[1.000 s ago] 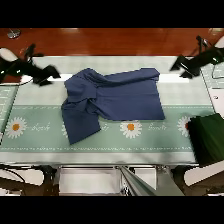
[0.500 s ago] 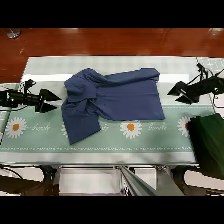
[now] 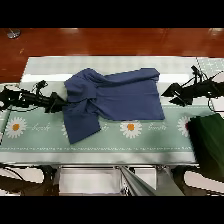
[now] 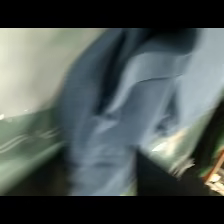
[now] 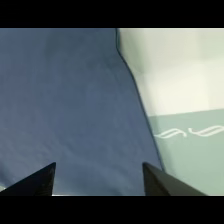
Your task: Fold the shirts.
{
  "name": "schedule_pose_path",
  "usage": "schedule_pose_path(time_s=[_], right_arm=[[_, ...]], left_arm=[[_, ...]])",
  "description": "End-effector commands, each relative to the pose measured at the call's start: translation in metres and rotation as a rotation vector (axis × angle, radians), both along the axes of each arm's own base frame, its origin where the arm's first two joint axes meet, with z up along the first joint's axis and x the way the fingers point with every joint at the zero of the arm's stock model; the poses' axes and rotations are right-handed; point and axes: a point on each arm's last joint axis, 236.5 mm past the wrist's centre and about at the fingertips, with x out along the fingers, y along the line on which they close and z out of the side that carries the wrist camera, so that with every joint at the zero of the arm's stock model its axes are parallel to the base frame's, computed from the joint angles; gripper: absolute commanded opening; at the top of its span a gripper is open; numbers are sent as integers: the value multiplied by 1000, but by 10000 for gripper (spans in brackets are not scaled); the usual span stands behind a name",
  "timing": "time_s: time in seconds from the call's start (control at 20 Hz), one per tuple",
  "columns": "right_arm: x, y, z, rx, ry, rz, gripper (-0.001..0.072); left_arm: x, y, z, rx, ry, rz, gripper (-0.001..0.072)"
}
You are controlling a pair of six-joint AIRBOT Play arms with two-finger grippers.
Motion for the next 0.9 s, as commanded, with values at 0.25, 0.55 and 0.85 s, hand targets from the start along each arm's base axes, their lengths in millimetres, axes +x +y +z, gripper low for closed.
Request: schedule_pose_path(time_s=[0.25,0.55,0.85], right_arm=[[-85,-38,-48,-144,296,18,619],[-90,2,-80,-71,277,-33,619],[-38,28,-62,43,126,-111,618]], left_arm=[[-15,7,-4,23,31,-49,26],[-15,6,-3,20,31,-48,26],[-7,-2,3,-13,14,-24,26]])
